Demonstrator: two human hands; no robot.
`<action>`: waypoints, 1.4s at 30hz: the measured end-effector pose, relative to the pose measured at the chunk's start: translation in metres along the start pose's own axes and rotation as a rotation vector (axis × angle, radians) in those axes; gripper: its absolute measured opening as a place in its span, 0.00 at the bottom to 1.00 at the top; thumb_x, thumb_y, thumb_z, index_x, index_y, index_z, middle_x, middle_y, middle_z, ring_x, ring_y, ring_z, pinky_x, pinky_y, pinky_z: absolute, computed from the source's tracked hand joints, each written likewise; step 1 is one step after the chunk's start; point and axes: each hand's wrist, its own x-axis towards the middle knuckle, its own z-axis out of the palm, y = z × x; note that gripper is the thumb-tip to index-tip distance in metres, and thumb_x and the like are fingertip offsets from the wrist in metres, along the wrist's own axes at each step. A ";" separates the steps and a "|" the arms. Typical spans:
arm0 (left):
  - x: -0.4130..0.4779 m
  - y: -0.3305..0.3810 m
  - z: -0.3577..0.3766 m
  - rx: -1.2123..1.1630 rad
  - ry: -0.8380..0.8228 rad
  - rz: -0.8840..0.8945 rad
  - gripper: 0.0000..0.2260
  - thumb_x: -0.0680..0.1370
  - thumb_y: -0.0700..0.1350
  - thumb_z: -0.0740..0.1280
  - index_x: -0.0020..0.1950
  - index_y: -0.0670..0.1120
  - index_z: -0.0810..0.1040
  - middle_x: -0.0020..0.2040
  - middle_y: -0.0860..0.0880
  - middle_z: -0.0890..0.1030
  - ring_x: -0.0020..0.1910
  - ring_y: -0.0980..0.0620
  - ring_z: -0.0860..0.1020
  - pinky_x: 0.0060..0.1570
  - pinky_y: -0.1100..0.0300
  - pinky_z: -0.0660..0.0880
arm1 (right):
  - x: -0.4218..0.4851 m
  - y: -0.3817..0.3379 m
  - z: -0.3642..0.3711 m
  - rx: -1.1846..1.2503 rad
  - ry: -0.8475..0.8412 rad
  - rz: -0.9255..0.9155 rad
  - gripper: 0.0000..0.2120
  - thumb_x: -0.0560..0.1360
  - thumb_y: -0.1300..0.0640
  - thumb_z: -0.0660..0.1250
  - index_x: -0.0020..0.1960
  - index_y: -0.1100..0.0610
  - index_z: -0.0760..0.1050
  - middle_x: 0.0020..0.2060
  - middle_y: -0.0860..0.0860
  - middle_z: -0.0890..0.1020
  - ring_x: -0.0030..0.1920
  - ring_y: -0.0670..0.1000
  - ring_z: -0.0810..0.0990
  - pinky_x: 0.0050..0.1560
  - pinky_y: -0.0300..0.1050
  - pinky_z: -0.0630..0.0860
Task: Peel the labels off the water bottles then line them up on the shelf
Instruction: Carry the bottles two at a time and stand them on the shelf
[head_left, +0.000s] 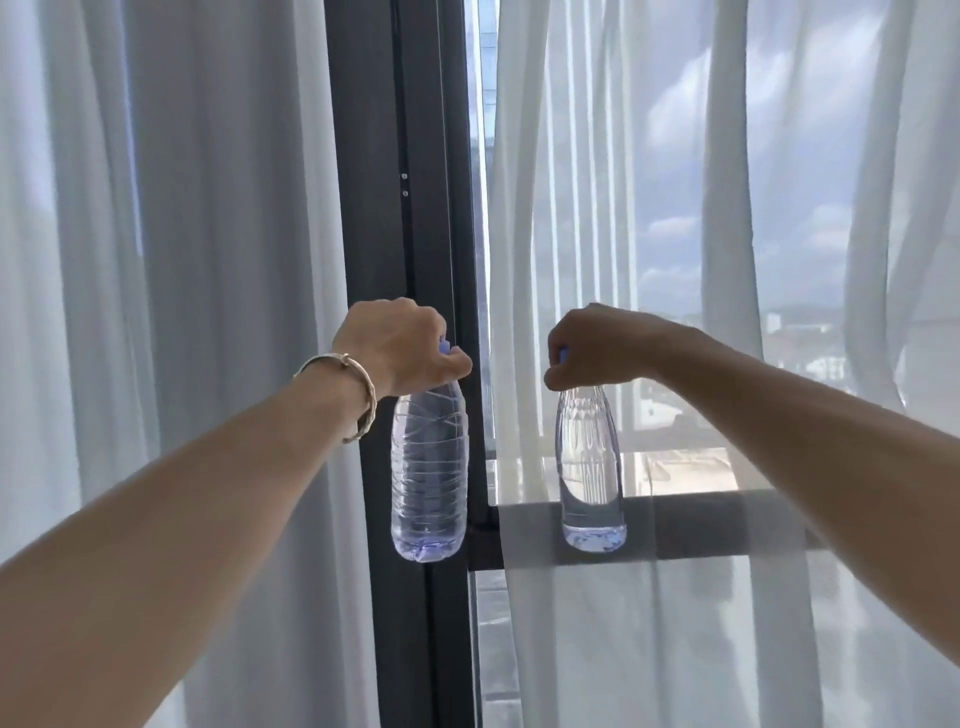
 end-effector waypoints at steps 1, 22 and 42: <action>-0.001 0.000 -0.002 0.002 0.003 -0.002 0.18 0.74 0.55 0.61 0.28 0.47 0.68 0.26 0.52 0.72 0.27 0.53 0.70 0.32 0.61 0.63 | -0.001 0.000 -0.003 -0.004 0.020 -0.001 0.08 0.71 0.52 0.66 0.39 0.56 0.78 0.36 0.51 0.79 0.35 0.52 0.75 0.31 0.39 0.68; -0.042 0.052 0.048 0.067 -0.216 -0.010 0.17 0.74 0.55 0.60 0.36 0.44 0.78 0.31 0.49 0.77 0.33 0.47 0.77 0.35 0.59 0.69 | -0.017 0.027 0.077 0.098 -0.156 -0.033 0.10 0.73 0.51 0.68 0.41 0.58 0.80 0.37 0.56 0.84 0.28 0.49 0.78 0.31 0.38 0.74; -0.200 -0.073 -0.097 0.494 -0.390 -0.522 0.17 0.75 0.55 0.58 0.30 0.47 0.67 0.31 0.50 0.70 0.32 0.48 0.71 0.32 0.60 0.61 | 0.002 -0.201 0.092 0.316 -0.092 -0.637 0.04 0.70 0.52 0.68 0.42 0.52 0.79 0.39 0.48 0.81 0.41 0.52 0.79 0.38 0.41 0.73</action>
